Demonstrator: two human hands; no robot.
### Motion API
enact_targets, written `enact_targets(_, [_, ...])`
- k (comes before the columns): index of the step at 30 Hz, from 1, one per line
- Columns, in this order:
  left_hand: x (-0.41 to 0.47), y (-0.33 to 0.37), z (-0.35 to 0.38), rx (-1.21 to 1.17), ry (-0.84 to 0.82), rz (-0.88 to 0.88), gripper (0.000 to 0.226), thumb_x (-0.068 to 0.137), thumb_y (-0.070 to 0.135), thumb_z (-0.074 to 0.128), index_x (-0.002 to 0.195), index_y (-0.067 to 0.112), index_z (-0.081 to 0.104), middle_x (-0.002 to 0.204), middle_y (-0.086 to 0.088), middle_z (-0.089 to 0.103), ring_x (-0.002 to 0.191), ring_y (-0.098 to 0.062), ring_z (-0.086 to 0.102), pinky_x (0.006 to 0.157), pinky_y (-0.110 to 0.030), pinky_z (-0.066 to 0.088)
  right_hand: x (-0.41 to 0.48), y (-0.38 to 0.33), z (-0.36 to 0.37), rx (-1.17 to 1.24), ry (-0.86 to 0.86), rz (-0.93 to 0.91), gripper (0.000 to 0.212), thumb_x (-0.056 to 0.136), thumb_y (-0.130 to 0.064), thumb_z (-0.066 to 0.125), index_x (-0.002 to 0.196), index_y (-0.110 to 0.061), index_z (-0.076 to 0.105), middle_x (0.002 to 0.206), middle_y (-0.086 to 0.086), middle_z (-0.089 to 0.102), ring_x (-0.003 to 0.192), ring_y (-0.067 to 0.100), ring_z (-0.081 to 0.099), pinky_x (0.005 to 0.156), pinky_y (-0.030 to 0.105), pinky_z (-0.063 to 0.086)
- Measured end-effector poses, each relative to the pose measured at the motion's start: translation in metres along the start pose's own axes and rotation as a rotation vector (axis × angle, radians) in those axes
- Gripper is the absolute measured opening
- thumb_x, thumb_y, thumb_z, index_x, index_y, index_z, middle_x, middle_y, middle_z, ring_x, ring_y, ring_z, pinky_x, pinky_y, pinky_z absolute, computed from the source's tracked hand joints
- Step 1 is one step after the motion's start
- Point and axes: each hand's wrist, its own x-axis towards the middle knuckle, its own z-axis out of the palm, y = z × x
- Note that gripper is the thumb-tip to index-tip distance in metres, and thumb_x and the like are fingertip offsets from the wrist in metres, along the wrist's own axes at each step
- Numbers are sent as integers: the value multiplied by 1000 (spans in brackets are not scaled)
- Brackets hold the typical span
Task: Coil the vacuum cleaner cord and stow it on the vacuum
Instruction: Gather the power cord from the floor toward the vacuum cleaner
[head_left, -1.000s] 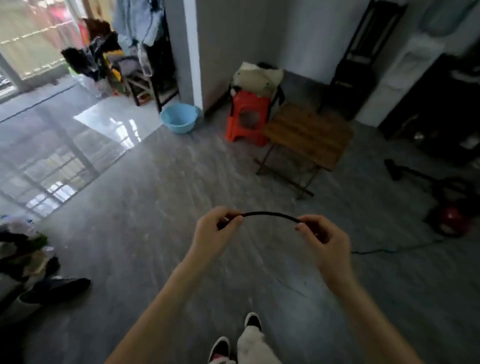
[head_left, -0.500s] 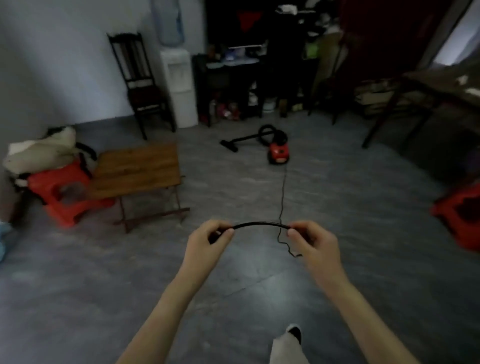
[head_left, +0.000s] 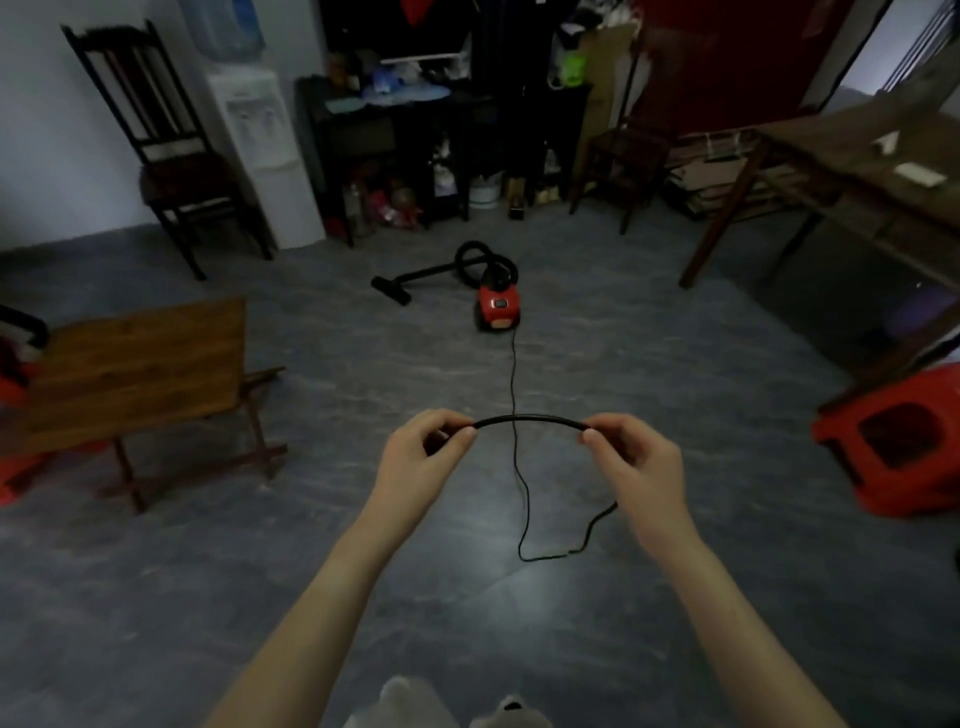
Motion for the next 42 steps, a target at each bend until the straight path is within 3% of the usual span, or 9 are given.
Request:
enact_targets(5, [82,1,31,-5,-9,-16,8,88,20,64,85,25,70,82,10,66,73,-4,59,66,-12,42,86,14,-18,5,-20,4,11,89,-7,65,93,-16,71,85,-2,73,85,10,69,76,22,55])
enact_targets(14, [288,-38,64,-35,-45,-14,9,88,21,64,86,26,70,82,8,67,74,-5,59,67,-15,44,289,53,5,-69,11,-30,12,88,-7,66,93,-15,72,86,-4,73,85,7,68,76,16,52])
enact_targets(20, [441,-35,53,-62,-59,-3,11,87,20,65,85,30,70,80,11,66,71,-3,58,66,-16,44,437,36,33,-85,34,-46,15,88,-6,66,91,-19,71,87,-5,72,86,8,68,76,16,52])
enact_targets(25, [553,-31,48,-80,-34,1,7,87,20,64,90,22,70,81,5,66,73,-14,59,69,-25,47,555,15,50,-121,31,-107,13,88,-8,66,93,-18,71,89,-5,72,88,9,69,81,21,54])
enact_targets(35, [710,-55,85,-121,108,-80,7,87,19,65,90,20,71,78,8,66,73,-11,59,70,-29,50,741,37,61,-129,-115,-136,12,90,-12,65,98,-17,71,92,-7,72,90,7,67,80,19,53])
enact_targets(42, [821,-51,130,-118,266,-147,6,88,20,64,88,21,70,77,-12,65,68,-16,56,68,-36,49,901,59,53,-118,-303,-165,11,91,-12,64,98,-17,71,91,-4,71,88,7,67,79,18,54])
